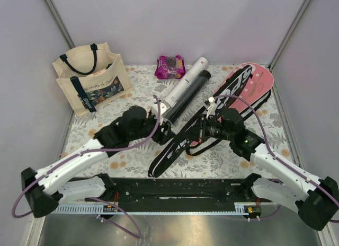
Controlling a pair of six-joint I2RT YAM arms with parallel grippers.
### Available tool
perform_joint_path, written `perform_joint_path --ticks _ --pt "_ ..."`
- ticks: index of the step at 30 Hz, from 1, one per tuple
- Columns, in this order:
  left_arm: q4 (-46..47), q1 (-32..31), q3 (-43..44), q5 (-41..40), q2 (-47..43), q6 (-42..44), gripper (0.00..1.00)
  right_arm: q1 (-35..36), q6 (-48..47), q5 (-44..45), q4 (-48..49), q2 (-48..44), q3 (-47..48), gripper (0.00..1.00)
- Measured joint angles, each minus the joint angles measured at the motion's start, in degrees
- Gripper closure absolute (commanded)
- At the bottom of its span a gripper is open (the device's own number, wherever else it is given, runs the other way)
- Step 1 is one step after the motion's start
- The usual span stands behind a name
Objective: Pack up the badminton gear
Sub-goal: Zip the racket bag at the center of the board.
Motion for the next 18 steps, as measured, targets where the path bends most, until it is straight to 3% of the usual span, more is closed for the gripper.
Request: perform_joint_path --ticks 10,18 --pt "-8.0 0.2 -3.4 1.0 -24.1 6.1 0.33 -2.0 0.0 5.6 -1.4 -5.6 1.9 1.0" --pt "-12.9 0.2 -7.2 3.7 -28.0 7.7 0.27 -8.0 0.4 7.6 -3.0 -7.4 6.1 1.0"
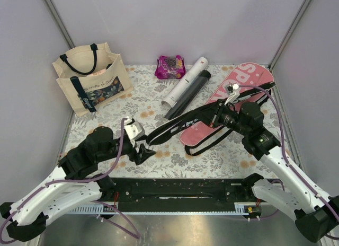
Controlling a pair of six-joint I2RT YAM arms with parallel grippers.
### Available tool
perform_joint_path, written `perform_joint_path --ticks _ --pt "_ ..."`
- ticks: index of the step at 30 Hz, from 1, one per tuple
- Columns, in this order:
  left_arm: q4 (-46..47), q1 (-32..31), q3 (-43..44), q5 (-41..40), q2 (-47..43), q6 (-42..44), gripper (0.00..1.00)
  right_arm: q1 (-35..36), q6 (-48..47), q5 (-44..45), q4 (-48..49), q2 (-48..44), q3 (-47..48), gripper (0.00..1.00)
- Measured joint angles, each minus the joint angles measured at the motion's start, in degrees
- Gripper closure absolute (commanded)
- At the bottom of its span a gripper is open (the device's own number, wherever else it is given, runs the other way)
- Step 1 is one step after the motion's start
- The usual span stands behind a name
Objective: Pack up the badminton gear
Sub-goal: Zip the racket bag at the center of the board.
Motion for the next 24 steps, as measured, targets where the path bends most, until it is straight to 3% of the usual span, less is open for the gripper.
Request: perform_joint_path --ticks 12,24 --pt "-3.0 0.0 -1.3 -5.4 -0.3 8.6 0.24 -2.9 0.0 -0.5 -2.6 -2.2 1.8 1.0" --pt "7.0 0.0 -7.4 -12.9 -3.7 14.8 0.22 -3.2 0.0 -3.1 -4.0 -4.3 1.8 1.0"
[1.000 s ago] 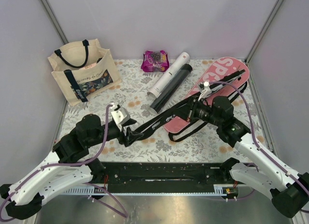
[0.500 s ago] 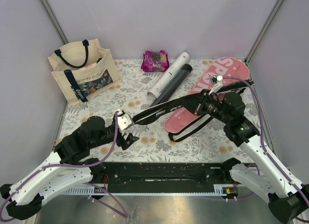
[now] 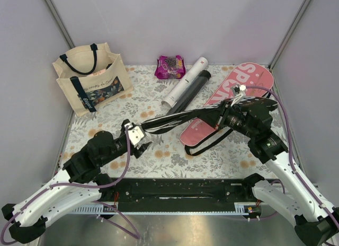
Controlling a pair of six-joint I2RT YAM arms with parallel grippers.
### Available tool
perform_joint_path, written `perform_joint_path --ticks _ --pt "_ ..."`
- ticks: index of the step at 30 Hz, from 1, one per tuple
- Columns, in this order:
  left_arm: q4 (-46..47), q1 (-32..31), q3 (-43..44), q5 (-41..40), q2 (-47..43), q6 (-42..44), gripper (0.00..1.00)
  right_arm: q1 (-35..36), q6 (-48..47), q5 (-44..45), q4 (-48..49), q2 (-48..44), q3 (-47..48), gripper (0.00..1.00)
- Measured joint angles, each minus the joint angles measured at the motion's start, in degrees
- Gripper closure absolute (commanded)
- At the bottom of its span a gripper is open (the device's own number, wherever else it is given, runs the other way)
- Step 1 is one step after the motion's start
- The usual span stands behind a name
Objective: Pack up the badminton gear
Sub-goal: Zip the racket bag at the center of the board.
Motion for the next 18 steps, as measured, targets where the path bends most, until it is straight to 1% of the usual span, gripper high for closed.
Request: perform_joint_path --ticks 5,11,16,18 --pt "1.2 0.0 0.2 -1.6 0.0 5.1 0.21 0.0 0.0 -1.5 -1.3 -0.2 0.0 1.0" --pt "0.3 0.0 2.5 -0.1 0.3 10.1 0.23 -0.1 0.0 -2.5 -2.4 -0.5 -0.1 1.0" --pt "0.1 0.0 2.9 3.9 0.5 11.2 0.33 -0.2 0.0 -3.1 -2.4 -1.1 -0.3 1.0" --pt "0.3 0.0 2.9 5.8 0.8 10.9 0.4 -0.2 0.1 -3.4 -2.4 -1.2 -0.5 1.0"
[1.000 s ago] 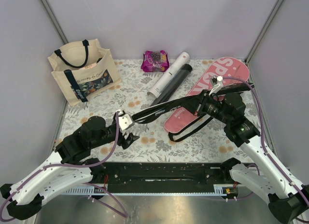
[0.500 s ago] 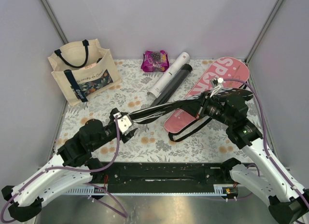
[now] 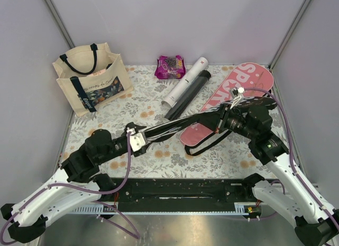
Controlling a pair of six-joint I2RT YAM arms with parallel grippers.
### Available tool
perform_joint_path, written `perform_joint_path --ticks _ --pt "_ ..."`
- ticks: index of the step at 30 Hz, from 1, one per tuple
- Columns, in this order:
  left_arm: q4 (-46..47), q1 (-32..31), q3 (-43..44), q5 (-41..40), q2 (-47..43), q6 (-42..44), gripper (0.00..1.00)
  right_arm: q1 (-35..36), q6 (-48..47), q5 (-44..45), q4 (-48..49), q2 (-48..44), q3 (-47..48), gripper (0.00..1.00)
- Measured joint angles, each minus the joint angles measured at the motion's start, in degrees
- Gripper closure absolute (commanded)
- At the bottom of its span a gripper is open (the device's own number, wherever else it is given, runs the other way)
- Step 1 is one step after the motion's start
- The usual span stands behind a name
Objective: Pack up the badminton gear
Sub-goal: Zip the racket bag at the center of the board.
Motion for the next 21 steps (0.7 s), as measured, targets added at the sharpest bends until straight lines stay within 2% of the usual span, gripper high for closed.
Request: perform_joint_path --ticks 6,8,13,21 --pt "2.1 0.0 -0.2 3.8 0.5 -1.2 0.91 0.0 0.6 -1.1 0.5 0.0 -0.9 1.0" --pt "2.4 0.1 -0.2 4.0 0.7 -1.2 1.0 -0.2 0.9 -1.4 1.2 0.2 -1.0 1.0" --pt "3.6 0.2 -0.2 4.2 3.0 -2.8 1.0 0.6 2.4 -2.4 4.0 2.0 -1.2 1.0" --pt "6.0 0.2 0.1 4.3 8.2 -7.8 1.0 13.7 -0.4 0.5 4.7 8.0 2.2 1.0"
